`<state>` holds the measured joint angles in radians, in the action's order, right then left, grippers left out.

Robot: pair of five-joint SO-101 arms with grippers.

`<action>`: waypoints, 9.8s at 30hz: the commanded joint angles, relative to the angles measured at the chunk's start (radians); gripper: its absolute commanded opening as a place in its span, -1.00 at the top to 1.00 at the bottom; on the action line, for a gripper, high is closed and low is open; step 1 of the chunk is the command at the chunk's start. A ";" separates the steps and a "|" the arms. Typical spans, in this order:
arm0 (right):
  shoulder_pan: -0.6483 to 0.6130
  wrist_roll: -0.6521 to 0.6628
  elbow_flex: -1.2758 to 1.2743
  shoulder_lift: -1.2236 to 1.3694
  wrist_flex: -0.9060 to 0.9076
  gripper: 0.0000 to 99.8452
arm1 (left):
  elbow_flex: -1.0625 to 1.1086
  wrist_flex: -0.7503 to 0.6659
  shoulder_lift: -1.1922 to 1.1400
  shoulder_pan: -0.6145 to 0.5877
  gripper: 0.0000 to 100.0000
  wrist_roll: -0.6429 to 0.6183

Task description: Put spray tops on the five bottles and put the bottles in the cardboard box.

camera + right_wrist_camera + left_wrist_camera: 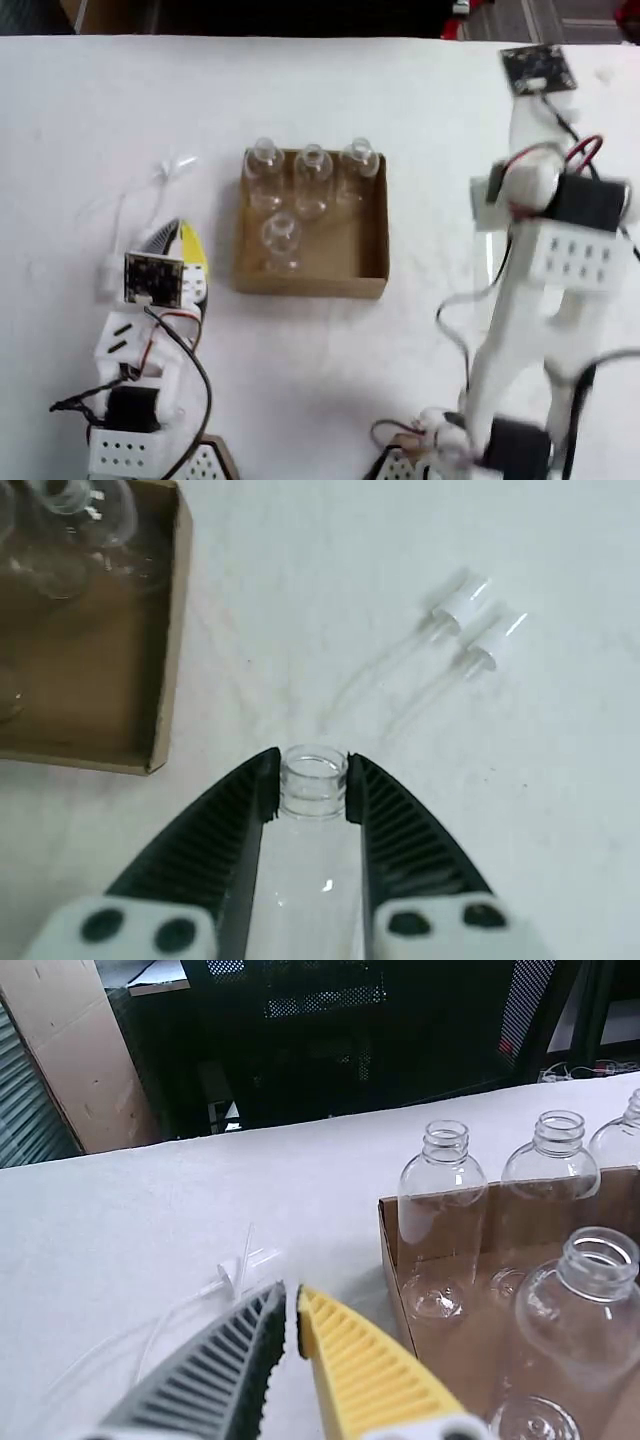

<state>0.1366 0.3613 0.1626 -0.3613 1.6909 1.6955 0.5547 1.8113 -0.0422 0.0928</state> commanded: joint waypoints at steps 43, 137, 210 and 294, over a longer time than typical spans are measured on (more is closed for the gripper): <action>-0.464 -0.166 -1.476 -1.127 -1.521 0.97 | -0.003 -0.017 0.012 0.008 0.95 0.011; -0.506 -0.155 -1.858 -1.127 -1.478 0.80 | -0.003 -0.018 0.012 0.005 0.95 0.011; -0.102 -0.397 -1.852 -1.435 -1.343 0.91 | -1.464 0.687 -1.262 -0.116 0.90 0.450; -0.193 -0.256 -1.852 -1.434 -1.302 0.91 | -3.178 1.221 -3.040 -0.061 0.68 0.707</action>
<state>-0.0476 0.0898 -1.6817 -1.7883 0.3867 -1.5205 1.7729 -1.2513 -0.1281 0.7879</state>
